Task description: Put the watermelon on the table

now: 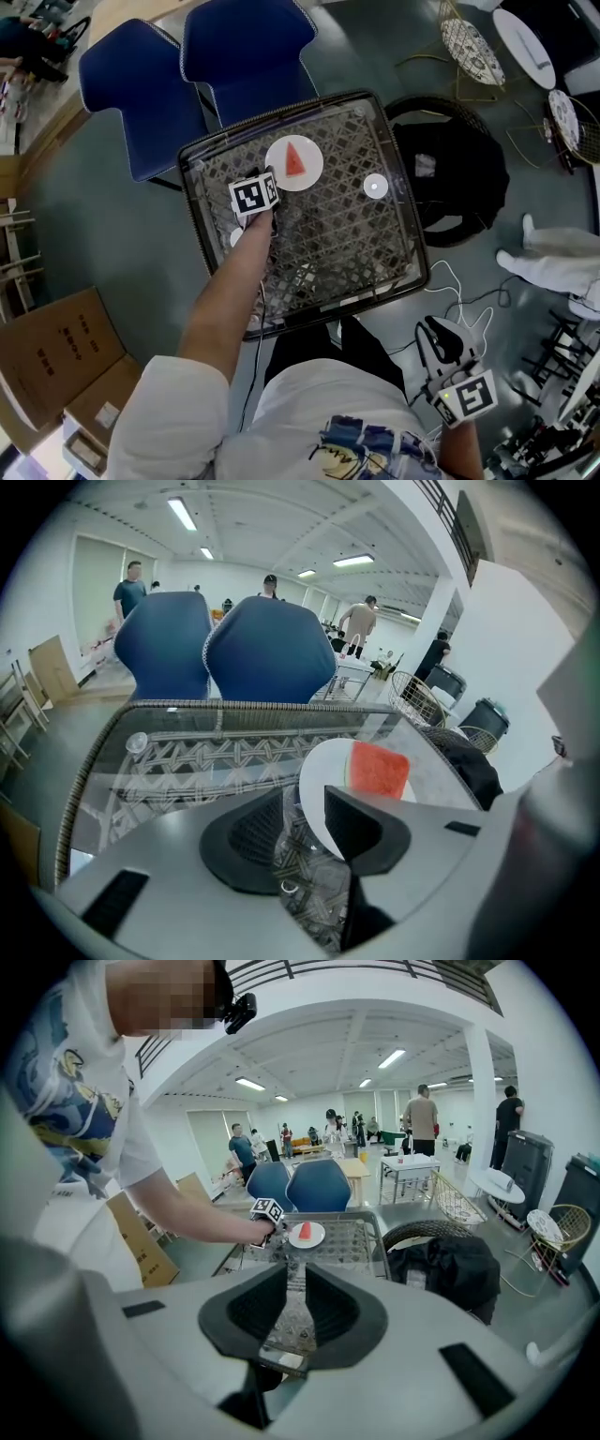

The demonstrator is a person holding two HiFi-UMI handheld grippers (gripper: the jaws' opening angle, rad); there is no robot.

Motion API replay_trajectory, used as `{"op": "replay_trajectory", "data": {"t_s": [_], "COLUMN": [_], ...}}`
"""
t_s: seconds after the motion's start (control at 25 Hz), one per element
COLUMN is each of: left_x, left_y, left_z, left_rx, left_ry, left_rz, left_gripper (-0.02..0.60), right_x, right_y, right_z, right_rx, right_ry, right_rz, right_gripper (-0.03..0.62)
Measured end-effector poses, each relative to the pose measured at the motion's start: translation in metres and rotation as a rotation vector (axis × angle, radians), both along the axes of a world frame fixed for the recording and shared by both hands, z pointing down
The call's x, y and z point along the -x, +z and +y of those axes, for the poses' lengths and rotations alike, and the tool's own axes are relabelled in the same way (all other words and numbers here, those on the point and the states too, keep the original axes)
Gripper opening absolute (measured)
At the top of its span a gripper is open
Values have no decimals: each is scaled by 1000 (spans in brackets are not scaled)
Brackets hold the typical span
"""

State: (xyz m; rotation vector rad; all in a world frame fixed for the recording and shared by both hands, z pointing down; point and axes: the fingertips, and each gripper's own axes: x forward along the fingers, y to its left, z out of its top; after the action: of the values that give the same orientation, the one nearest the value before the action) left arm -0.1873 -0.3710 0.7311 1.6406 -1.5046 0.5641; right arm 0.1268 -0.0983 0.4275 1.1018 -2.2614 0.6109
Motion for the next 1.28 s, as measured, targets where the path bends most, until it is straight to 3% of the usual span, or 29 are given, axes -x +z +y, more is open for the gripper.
{"op": "replay_trajectory", "data": {"t_s": [0.2,0.36,0.48,0.52,0.72,0.88,1.0,1.12,1.28], "left_x": [17,9,4,-1,-41,-90,-125,-156,-185], "left_y": [-39,-85,-123,-135,-191,-231,-258,-293,-325], "left_z": [29,71,112,128,214,291,343,379,418], "left_rx": [-47,-106,-152,-162,-213,-253,-274,-343,-402], "left_ry": [-35,-26,-40,-43,-50,-7,48,118,138], "left_rz": [4,45,70,80,131,169,173,176,205], "left_gripper": [138,129,12,9,9,9,9,9,9], "right_x": [5,0,-9,-15,-47,-59,-55,-44,-34], "right_y": [-3,-12,-23,-26,-23,-14,-11,-14,-25], "right_z": [-2,2,10,13,37,68,83,93,111], "right_rx": [-58,-105,-156,-170,-193,-183,-174,-180,-189], "right_ry": [-82,-154,-212,-227,-308,-404,-476,-556,-608], "right_rz": [-41,-75,-110,-121,-178,-204,-212,-226,-249], "right_gripper": [66,66,66,66,44,25,20,17,17]}}
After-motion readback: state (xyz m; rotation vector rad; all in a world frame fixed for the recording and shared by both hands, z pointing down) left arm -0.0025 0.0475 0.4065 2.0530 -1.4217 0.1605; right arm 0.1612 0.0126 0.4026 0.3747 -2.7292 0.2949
